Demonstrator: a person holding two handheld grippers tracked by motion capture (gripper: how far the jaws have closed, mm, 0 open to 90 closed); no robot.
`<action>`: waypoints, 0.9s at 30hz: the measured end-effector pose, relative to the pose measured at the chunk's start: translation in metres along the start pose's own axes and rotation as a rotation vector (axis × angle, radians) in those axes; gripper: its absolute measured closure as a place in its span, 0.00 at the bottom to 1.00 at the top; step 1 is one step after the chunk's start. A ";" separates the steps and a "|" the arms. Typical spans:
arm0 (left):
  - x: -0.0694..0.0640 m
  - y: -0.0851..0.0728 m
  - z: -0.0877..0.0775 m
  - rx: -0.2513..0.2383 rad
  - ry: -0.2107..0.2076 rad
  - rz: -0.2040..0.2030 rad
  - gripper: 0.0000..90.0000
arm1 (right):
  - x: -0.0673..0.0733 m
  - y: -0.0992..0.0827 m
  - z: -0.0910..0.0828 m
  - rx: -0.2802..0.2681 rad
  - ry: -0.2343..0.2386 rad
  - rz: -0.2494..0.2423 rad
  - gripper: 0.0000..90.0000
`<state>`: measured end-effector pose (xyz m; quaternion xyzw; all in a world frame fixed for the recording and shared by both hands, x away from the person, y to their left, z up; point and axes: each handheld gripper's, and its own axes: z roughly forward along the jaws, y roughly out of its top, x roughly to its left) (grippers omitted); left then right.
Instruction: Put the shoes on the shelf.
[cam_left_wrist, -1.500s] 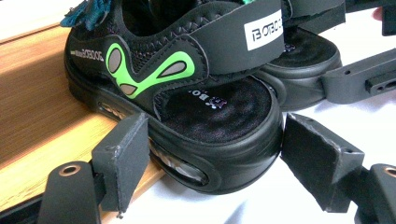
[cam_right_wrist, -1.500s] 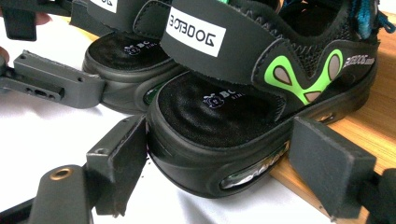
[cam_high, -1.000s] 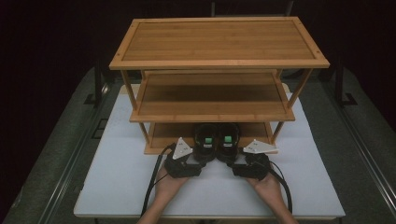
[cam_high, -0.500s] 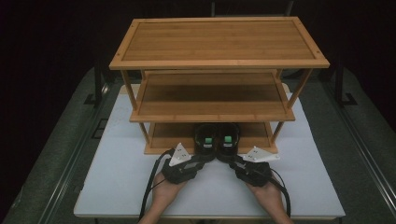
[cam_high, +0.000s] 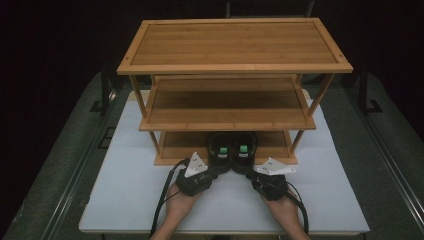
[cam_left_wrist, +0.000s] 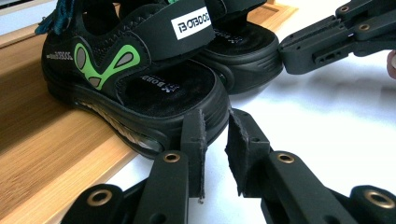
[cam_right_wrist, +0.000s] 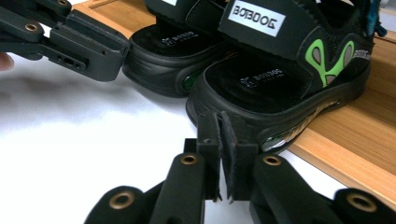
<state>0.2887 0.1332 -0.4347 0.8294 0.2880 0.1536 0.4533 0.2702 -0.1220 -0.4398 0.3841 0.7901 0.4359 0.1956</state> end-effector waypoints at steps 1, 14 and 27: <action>0.000 0.000 0.000 0.000 0.001 -0.002 0.85 | 0.000 0.000 0.000 -0.001 -0.003 0.001 0.97; 0.003 0.005 0.010 0.004 0.028 -0.004 0.85 | -0.003 0.005 0.009 0.010 -0.068 0.001 0.96; 0.009 0.013 0.021 0.012 0.063 -0.007 0.86 | -0.009 0.009 0.020 0.009 -0.105 0.012 0.96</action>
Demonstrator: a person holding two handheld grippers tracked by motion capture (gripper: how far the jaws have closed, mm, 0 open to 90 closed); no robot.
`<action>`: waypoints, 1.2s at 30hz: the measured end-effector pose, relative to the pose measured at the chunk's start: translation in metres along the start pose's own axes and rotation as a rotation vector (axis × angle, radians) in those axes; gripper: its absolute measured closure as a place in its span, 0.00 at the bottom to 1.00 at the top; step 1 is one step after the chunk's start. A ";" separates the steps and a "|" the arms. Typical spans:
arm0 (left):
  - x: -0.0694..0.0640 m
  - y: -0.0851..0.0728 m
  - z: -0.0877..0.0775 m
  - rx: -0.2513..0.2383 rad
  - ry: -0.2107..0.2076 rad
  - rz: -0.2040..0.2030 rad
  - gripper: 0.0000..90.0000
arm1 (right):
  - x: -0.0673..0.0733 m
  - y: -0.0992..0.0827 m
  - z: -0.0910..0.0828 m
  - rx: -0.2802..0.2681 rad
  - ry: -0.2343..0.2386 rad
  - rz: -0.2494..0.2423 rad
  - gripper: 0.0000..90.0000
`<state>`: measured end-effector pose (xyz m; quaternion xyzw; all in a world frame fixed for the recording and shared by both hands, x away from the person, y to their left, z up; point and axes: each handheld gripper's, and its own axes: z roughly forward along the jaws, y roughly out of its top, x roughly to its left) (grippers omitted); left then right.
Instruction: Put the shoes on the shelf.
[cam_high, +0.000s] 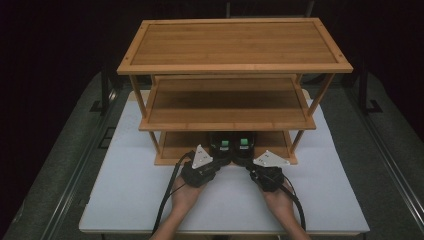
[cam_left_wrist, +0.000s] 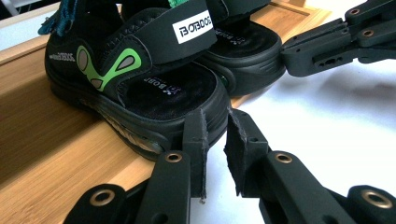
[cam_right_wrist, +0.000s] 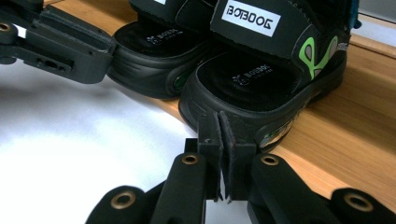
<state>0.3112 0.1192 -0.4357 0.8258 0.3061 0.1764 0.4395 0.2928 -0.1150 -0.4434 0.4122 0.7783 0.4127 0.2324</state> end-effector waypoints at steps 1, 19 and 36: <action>0.000 0.000 0.000 0.000 0.000 0.000 0.86 | -0.001 0.000 0.001 -0.002 0.001 0.000 0.96; 0.008 0.006 0.013 0.014 0.035 -0.020 0.86 | -0.004 0.006 0.014 0.007 -0.029 0.013 0.96; 0.008 0.009 0.015 0.013 0.026 -0.028 0.77 | -0.008 0.006 0.017 0.008 -0.010 0.026 0.86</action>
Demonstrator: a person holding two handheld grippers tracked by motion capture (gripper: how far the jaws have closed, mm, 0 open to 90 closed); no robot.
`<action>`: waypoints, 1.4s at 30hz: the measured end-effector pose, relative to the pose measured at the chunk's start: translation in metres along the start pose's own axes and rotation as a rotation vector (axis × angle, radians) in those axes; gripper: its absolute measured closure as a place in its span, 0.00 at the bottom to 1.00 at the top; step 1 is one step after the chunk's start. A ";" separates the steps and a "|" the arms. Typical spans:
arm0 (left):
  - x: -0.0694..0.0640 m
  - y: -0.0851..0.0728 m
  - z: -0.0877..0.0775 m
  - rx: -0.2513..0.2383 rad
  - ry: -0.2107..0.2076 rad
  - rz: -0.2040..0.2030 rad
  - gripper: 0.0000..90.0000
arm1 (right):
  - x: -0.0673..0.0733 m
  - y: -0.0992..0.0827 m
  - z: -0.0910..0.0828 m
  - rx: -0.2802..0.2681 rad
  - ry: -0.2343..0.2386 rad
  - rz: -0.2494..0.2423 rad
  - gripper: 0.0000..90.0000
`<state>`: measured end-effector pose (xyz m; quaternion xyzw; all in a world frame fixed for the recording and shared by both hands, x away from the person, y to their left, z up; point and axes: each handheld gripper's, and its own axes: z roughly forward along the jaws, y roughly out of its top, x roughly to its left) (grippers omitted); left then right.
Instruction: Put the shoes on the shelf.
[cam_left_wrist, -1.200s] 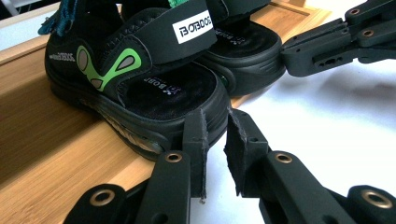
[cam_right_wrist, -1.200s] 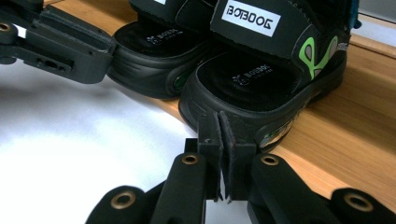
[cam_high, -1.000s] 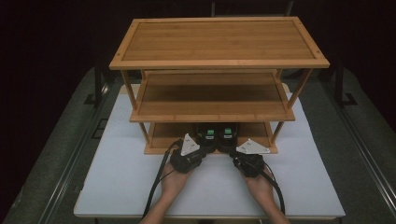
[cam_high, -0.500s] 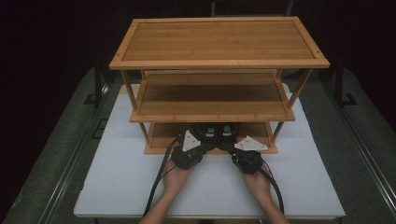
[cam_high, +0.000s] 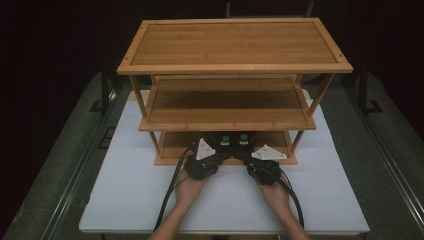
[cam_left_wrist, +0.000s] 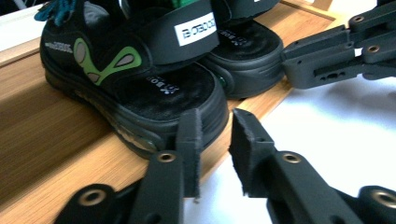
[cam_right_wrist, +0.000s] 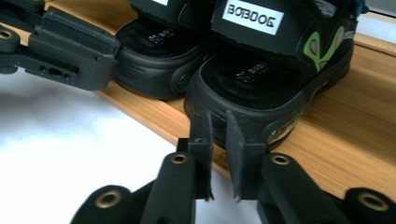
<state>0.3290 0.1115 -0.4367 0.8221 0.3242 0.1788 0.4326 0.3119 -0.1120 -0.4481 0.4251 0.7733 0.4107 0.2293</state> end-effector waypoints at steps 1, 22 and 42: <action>0.000 0.000 -0.001 0.000 -0.004 0.003 0.77 | 0.000 0.000 0.000 0.003 0.005 0.000 0.86; -0.010 -0.005 -0.017 0.001 -0.092 0.047 0.64 | -0.015 -0.007 -0.027 0.032 0.131 0.018 0.62; -0.007 -0.013 -0.035 -0.004 -0.124 0.046 0.50 | -0.028 -0.012 -0.041 0.068 0.159 0.030 0.39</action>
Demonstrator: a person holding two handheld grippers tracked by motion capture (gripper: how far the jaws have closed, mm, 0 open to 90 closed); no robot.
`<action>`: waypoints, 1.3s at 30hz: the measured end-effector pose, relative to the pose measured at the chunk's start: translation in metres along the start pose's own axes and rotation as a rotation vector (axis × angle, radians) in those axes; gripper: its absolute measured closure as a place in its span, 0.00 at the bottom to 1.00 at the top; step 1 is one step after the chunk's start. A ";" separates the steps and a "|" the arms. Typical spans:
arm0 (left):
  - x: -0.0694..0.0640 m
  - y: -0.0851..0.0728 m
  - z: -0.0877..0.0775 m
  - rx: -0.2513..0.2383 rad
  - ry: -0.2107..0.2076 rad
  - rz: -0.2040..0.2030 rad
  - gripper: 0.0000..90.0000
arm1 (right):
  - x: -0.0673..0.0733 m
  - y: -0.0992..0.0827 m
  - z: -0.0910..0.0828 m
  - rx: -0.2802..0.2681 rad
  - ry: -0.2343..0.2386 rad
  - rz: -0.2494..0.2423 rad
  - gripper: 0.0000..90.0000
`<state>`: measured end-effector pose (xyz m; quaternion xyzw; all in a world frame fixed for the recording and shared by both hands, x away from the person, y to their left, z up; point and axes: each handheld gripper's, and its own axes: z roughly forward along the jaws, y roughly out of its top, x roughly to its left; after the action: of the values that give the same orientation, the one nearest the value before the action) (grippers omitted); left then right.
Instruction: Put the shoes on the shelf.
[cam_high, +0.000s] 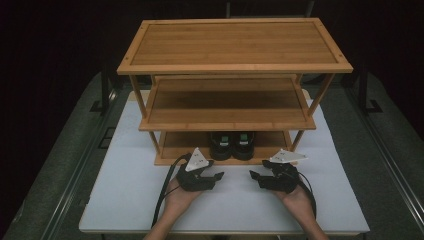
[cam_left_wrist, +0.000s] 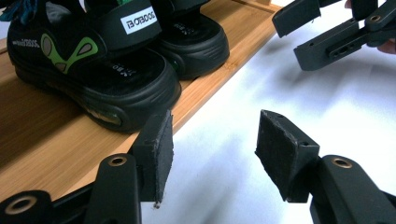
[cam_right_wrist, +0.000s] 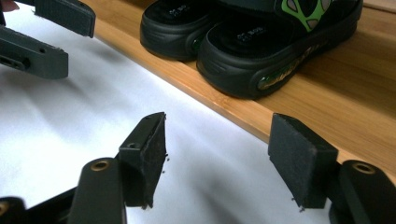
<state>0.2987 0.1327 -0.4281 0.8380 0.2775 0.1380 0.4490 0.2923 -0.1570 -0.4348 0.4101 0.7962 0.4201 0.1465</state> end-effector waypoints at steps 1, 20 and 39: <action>0.000 0.000 0.000 0.000 0.000 0.000 0.49 | 0.000 0.000 0.000 0.000 0.000 0.000 0.39; 0.002 -0.007 -0.010 0.011 -0.001 0.003 0.41 | -0.015 -0.011 -0.015 0.008 -0.018 0.018 0.33; 0.009 -0.015 -0.024 0.008 0.025 -0.023 0.31 | -0.029 -0.025 -0.031 0.001 -0.029 0.045 0.32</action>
<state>0.2893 0.1614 -0.4272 0.8347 0.2932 0.1425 0.4438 0.2792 -0.2040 -0.4395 0.4338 0.7848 0.4170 0.1483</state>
